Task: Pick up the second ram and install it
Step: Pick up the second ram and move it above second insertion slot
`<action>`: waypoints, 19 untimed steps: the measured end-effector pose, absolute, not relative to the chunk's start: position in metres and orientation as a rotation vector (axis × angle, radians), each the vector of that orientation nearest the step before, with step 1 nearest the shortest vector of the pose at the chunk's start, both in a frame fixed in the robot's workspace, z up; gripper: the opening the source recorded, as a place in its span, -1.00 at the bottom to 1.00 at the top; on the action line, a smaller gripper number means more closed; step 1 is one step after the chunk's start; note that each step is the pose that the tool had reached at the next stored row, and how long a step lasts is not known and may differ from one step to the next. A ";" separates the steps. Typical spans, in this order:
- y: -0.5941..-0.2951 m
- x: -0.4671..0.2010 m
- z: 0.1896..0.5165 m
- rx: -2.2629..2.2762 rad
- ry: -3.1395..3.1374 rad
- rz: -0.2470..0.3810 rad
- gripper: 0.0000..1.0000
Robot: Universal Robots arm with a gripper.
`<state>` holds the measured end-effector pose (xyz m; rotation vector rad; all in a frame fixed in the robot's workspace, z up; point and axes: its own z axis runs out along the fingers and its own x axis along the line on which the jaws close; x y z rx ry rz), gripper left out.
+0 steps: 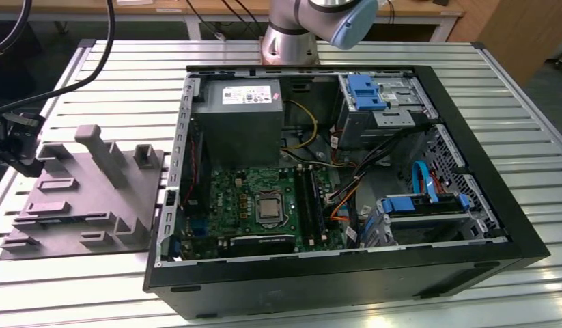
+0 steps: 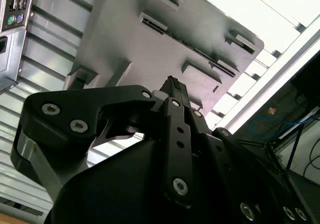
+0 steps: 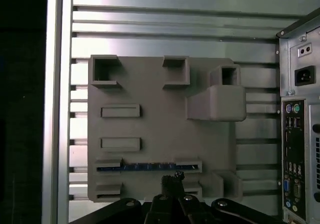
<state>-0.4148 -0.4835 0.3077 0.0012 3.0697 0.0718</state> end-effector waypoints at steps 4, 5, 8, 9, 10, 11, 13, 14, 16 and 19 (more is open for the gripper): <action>-0.483 -0.415 0.307 -0.098 3.070 0.074 -0.80; -0.483 -0.415 0.307 -0.123 3.069 0.075 -0.80; -0.483 -0.415 0.306 -0.196 3.067 0.077 -0.80; -0.483 -0.415 0.306 -0.219 3.065 0.077 -0.80; -0.483 -0.415 0.306 -0.242 3.064 0.078 -0.80; -0.483 -0.415 0.305 -0.264 3.062 0.079 -0.80; -0.483 -0.415 0.305 -0.306 3.059 0.080 -0.80; -0.483 -0.415 0.305 -0.327 3.057 0.081 -0.80; -0.483 -0.415 0.304 -0.373 3.053 0.082 -0.80; -0.483 -0.415 0.303 -0.439 3.045 0.085 -0.80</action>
